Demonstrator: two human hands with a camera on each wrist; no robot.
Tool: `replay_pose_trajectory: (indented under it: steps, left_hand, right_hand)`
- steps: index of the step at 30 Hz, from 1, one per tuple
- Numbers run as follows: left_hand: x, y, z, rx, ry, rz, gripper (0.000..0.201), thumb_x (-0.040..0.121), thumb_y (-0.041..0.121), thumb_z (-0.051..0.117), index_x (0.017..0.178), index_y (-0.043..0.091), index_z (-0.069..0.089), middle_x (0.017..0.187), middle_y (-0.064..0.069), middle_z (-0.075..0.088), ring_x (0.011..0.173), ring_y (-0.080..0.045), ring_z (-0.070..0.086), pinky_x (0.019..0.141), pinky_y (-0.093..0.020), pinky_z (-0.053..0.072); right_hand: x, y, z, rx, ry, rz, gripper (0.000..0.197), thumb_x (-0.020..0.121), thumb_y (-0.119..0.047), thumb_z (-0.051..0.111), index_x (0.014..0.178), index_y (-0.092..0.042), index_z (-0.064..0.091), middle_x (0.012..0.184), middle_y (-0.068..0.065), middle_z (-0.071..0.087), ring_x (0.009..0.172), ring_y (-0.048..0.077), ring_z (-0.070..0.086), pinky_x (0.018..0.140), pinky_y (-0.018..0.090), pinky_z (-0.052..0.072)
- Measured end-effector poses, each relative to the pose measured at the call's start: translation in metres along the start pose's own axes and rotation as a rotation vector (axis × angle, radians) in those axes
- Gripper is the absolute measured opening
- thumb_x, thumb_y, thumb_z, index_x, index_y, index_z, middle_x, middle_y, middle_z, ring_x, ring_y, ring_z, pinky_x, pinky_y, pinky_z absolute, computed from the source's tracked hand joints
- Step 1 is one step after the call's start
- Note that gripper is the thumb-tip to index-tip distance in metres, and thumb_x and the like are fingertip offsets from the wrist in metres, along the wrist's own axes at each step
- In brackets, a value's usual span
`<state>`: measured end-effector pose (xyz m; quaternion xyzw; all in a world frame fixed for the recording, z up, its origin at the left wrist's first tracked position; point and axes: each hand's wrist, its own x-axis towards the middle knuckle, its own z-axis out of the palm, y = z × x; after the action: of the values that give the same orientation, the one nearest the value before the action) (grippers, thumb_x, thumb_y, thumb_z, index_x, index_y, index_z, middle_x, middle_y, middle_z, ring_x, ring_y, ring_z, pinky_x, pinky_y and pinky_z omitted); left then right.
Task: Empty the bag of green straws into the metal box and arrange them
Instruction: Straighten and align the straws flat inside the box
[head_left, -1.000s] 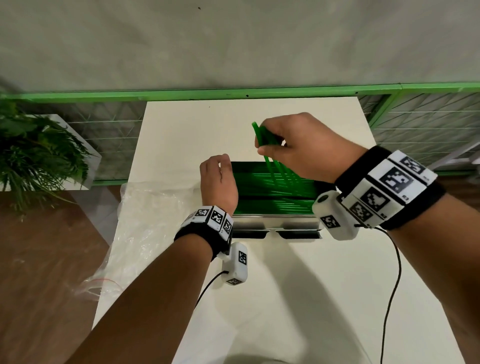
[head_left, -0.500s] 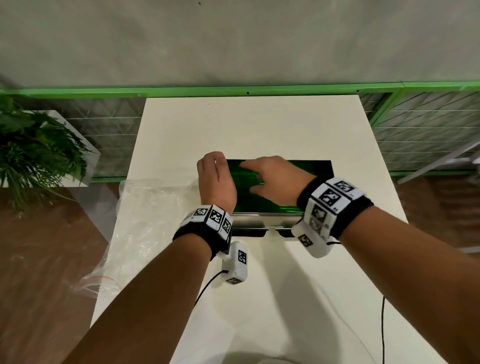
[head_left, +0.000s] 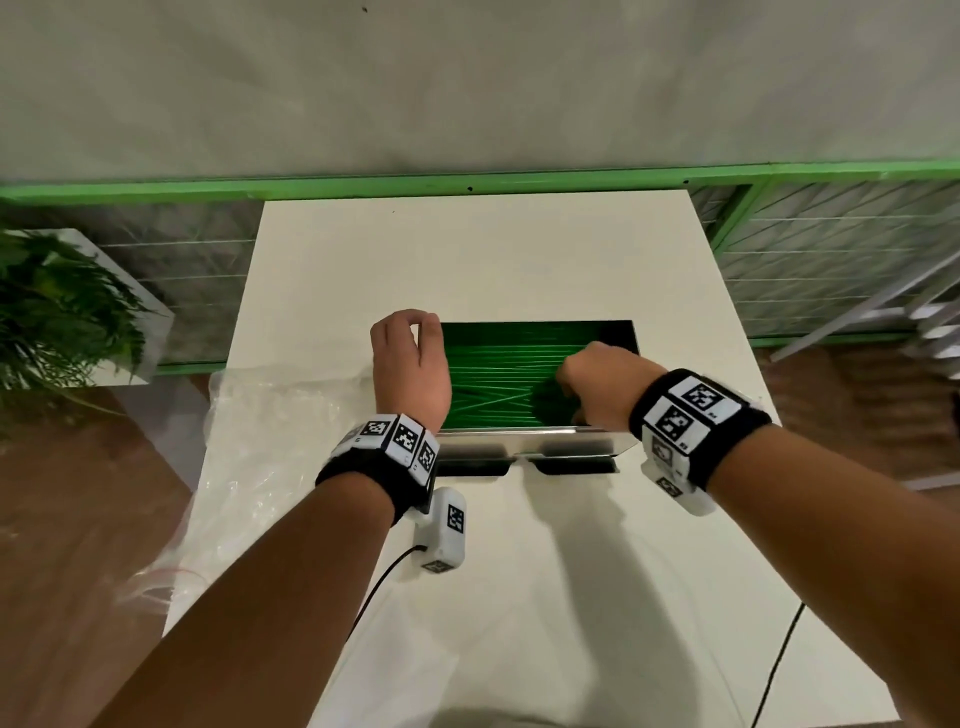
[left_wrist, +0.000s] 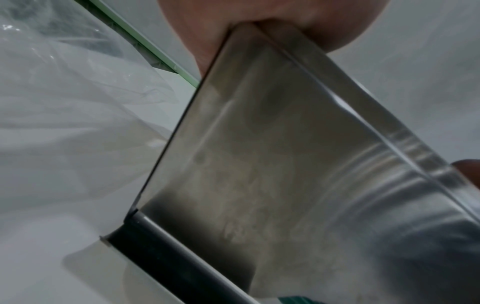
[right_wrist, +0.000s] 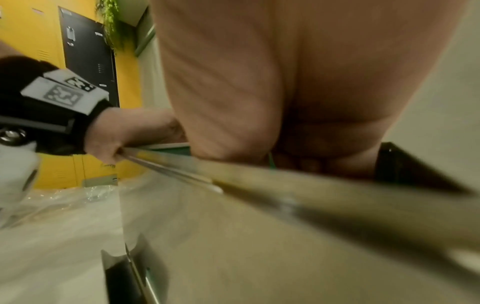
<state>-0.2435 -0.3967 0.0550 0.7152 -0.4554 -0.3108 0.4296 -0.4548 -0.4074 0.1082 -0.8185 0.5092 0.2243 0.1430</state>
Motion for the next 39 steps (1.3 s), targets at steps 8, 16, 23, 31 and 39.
replay_pose_trajectory:
  steps: [8,16,23,31,39]
  left_hand:
    - [0.001,-0.001,0.001,0.005,0.001,-0.001,0.023,0.107,0.034,0.043,0.114,0.018,0.058,0.132,-0.002,0.047,0.111,-0.017,0.056,0.099,-0.028,0.042]
    - [0.0,0.0,0.0,0.008,-0.011,-0.009,0.023,0.107,0.035,0.042,0.115,0.02,0.057,0.132,0.0,0.047,0.114,-0.017,0.055,0.103,-0.032,0.044]
    - [0.0,0.0,0.0,-0.007,-0.012,-0.024,0.022,0.107,0.036,0.042,0.113,0.021,0.057,0.132,0.0,0.047,0.115,-0.018,0.056,0.104,-0.035,0.045]
    - [-0.001,0.004,-0.001,0.012,-0.024,-0.038,0.021,0.108,0.033,0.041,0.112,0.021,0.057,0.129,-0.002,0.049,0.099,-0.014,0.054,0.085,-0.017,0.033]
    - [0.0,0.002,-0.001,0.026,-0.013,-0.044,0.024,0.108,0.031,0.039,0.113,0.018,0.059,0.128,-0.006,0.052,0.082,-0.002,0.052,0.077,-0.011,0.03]
  right_hand:
    - [0.009,0.002,0.0,0.054,-0.053,0.044,0.026,0.086,-0.005,0.068,0.112,-0.007,0.066,0.105,0.015,0.068,0.093,0.033,0.066,0.081,0.038,0.057]
    - [-0.009,0.016,-0.032,0.218,0.054,0.008,0.016,0.085,-0.025,0.078,0.1,-0.02,0.073,0.086,-0.004,0.067,0.085,0.02,0.064,0.077,0.031,0.051]
    - [-0.056,0.052,-0.067,0.117,0.182,0.119,0.008,0.087,-0.014,0.071,0.09,-0.022,0.073,0.082,-0.005,0.065,0.079,0.019,0.057,0.072,0.028,0.043]
    - [-0.029,0.01,-0.033,0.191,0.116,-0.002,0.034,0.091,-0.023,0.067,0.124,-0.017,0.065,0.116,0.005,0.065,0.109,0.027,0.061,0.087,0.032,0.047]
    - [0.015,-0.022,0.004,0.295,0.004,-0.044,0.04,0.1,-0.034,0.053,0.139,-0.026,0.057,0.131,0.01,0.055,0.121,0.031,0.055,0.1,0.037,0.045]
